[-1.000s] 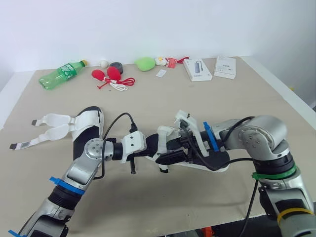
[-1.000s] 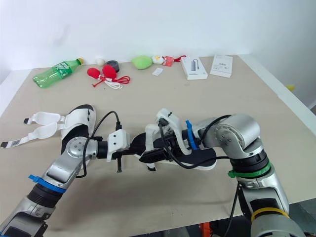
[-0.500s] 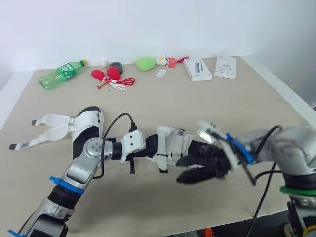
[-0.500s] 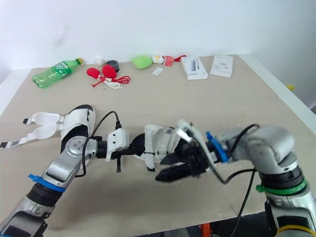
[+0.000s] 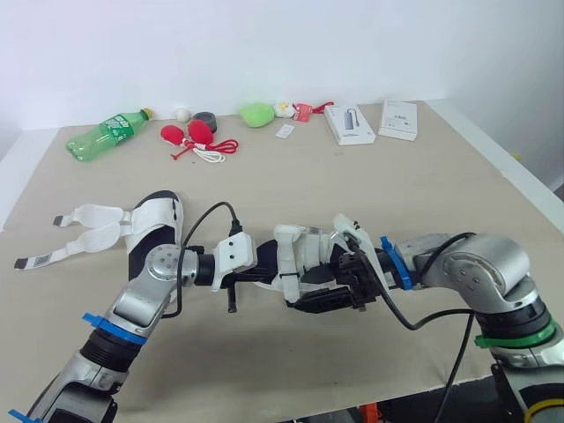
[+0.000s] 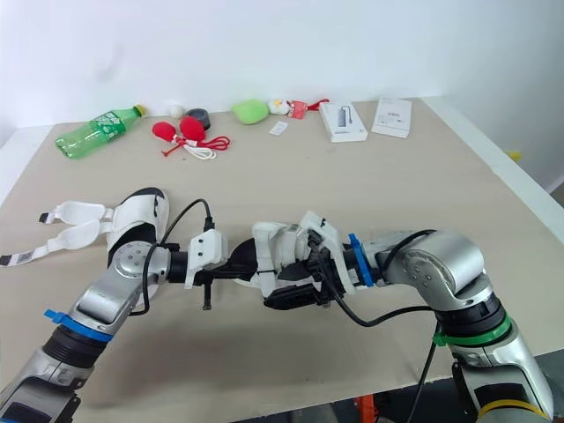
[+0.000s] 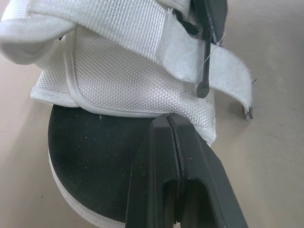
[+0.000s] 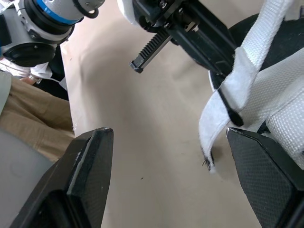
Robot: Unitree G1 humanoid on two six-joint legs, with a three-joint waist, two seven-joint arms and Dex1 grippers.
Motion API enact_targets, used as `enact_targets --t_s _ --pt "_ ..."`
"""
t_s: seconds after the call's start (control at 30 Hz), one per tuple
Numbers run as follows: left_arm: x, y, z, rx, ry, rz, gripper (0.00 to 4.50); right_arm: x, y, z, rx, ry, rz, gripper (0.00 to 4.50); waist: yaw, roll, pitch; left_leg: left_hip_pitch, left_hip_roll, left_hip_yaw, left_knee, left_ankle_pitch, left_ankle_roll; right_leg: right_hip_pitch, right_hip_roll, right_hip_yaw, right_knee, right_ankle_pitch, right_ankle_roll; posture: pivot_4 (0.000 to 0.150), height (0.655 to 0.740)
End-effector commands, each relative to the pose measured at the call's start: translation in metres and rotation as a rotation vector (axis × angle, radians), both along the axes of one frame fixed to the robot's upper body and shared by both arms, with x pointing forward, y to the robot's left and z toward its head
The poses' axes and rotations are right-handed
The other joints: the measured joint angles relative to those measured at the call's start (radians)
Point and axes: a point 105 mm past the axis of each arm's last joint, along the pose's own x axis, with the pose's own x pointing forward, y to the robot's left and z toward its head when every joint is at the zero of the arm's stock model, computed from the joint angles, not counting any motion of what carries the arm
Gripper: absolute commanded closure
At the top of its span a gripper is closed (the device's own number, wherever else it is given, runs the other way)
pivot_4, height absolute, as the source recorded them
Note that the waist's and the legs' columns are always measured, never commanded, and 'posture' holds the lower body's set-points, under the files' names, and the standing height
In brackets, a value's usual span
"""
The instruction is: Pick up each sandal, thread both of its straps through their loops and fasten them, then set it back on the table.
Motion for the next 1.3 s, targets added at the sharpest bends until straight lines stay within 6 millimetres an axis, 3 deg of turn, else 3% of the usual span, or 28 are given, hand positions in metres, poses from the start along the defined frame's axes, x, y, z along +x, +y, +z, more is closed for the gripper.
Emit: enact_targets --t_s 0.03,0.57,1.0,1.3 --pt "-0.003 -0.003 0.001 0.003 -0.014 -0.013 4.5 0.008 0.003 0.002 -0.003 -0.036 -0.012 0.4 0.0 0.0 0.0 0.0 0.0 0.0 0.0 0.0 0.0 0.0 0.0 0.0 0.0 0.0 0.0 0.15 0.74" --pt "-0.004 -0.003 0.002 -0.014 -0.018 0.019 4.5 0.025 0.008 -0.001 -0.028 -0.079 0.011 0.4 -0.002 0.0 0.0 0.003 0.001 0.0 0.0 0.001 0.001 0.001 0.003 0.002 0.0 0.003 -0.002 0.15 0.74" --pt "-0.005 -0.003 -0.001 -0.009 -0.009 0.019 4.5 0.001 -0.001 -0.022 -0.08 0.039 0.0 0.4 0.0 -0.002 -0.001 0.0 0.0 -0.001 -0.001 0.0 0.001 -0.001 0.002 0.002 0.0 0.002 -0.003 0.15 0.74" --pt "-0.003 -0.004 -0.001 -0.005 -0.01 0.009 4.5 0.005 0.006 -0.016 -0.023 0.042 -0.073 0.4 0.001 -0.002 -0.001 0.0 -0.001 -0.001 -0.001 0.0 0.001 -0.001 0.001 0.002 0.0 0.001 -0.001 0.15 0.74"
